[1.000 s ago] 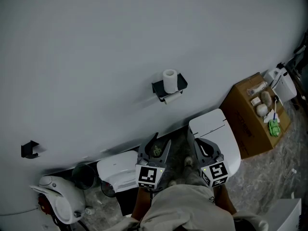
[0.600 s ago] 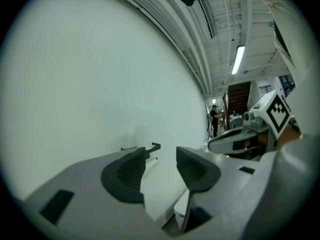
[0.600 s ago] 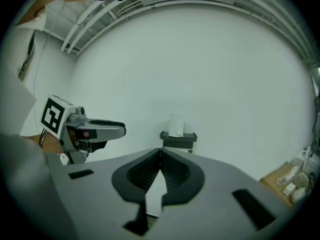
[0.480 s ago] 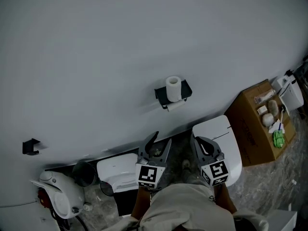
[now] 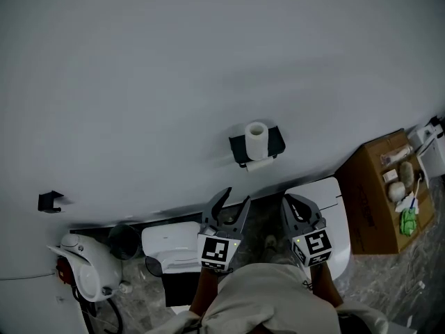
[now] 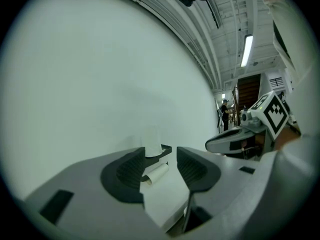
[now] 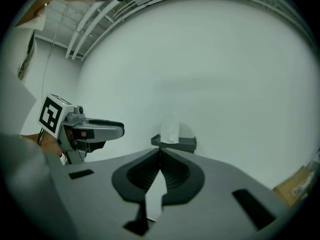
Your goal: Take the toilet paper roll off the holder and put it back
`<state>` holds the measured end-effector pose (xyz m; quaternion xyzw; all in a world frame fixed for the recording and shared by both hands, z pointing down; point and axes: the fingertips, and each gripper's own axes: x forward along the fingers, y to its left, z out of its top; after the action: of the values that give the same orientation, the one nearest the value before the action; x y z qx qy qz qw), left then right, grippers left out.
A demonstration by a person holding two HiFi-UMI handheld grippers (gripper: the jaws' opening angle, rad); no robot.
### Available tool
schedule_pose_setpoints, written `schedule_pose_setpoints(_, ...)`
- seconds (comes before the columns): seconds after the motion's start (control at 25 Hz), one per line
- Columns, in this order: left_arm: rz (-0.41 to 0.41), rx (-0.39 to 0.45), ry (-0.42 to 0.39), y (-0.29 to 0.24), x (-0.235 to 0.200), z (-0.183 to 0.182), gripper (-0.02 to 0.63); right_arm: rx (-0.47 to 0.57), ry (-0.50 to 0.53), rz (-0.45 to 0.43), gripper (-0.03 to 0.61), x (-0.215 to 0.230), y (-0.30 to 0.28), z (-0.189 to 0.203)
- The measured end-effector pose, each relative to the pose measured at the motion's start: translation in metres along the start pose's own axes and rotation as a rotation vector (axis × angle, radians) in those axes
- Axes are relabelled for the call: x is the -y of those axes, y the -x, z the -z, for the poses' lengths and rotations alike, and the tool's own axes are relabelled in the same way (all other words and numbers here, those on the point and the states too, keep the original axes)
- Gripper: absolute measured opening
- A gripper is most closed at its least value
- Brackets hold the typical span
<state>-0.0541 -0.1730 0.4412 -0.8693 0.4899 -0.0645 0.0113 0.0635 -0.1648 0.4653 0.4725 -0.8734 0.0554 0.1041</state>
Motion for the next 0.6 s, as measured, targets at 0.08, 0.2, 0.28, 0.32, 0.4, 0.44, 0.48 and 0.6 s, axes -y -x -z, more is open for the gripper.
schedule_pose_setpoints(0.08,-0.017,-0.005,-0.001,-0.006,-0.002,-0.001,0.204,0.000,-0.002,-0.017,-0.003,0.006,-0.006,-0.001)
schedule_pose_setpoints(0.2,-0.041,-0.014,-0.003,-0.012,-0.005,-0.002,0.206,0.003,-0.004,-0.044,-0.003,0.012,-0.014,-0.002)
schedule_pose_setpoints(0.28,-0.059,-0.020,-0.002,-0.016,-0.006,-0.003,0.207,0.006,-0.005,-0.065,-0.003,0.015,-0.019,-0.004)
schedule_pose_setpoints(0.32,-0.069,-0.023,-0.002,-0.018,-0.007,-0.003,0.209,0.007,-0.006,-0.075,-0.003,0.017,-0.022,-0.004)
schedule_pose_setpoints(0.4,-0.087,-0.028,-0.001,-0.022,-0.009,-0.004,0.210,0.009,-0.007,-0.094,-0.003,0.022,-0.027,-0.005)
schedule_pose_setpoints(0.44,-0.096,-0.030,-0.002,-0.024,-0.009,-0.004,0.212,0.012,-0.008,-0.103,-0.003,0.024,-0.029,-0.006)
schedule_pose_setpoints(0.48,-0.104,-0.031,-0.003,-0.027,-0.010,-0.005,0.213,0.015,-0.009,-0.112,-0.003,0.026,-0.031,-0.007)
schedule_pose_setpoints(0.6,-0.130,-0.035,-0.009,-0.034,-0.010,-0.006,0.216,0.024,-0.010,-0.135,-0.003,0.036,-0.035,-0.008)
